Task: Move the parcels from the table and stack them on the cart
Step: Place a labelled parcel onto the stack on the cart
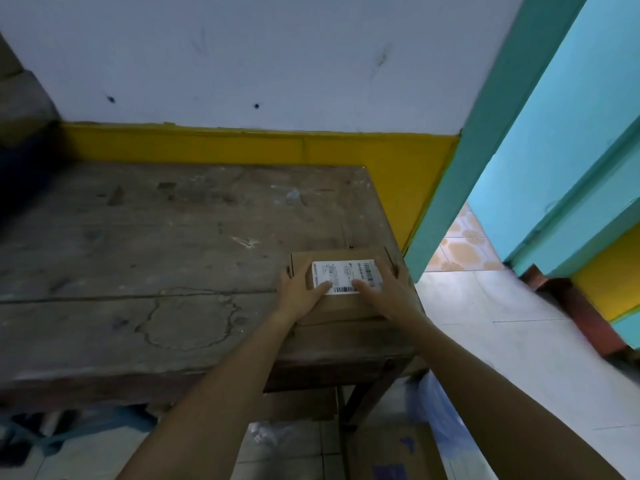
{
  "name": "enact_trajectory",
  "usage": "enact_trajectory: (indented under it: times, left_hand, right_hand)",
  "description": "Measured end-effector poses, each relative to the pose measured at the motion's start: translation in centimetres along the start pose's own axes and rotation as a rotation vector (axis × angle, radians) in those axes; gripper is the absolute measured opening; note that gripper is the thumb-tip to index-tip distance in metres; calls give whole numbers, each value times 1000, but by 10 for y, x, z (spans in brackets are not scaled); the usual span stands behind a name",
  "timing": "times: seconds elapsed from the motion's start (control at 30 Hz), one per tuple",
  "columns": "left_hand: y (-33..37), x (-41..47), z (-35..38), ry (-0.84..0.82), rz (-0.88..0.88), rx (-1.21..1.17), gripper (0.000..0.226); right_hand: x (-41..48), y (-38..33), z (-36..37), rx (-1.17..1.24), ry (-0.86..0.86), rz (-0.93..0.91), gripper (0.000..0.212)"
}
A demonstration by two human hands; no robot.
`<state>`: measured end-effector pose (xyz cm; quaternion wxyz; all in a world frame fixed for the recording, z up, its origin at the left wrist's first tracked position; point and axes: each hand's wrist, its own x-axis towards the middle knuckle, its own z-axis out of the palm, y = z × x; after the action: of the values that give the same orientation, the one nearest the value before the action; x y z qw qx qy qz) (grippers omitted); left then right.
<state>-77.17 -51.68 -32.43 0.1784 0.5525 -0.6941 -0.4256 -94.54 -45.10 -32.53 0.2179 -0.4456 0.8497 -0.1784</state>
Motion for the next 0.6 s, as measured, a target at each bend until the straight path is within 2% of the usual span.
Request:
enact_trajectory:
  times: [0.6]
  left_hand:
    - [-1,-1,8,110,-18,-138,69]
  right_hand:
    - [4,7,-3,8,-19,25,88]
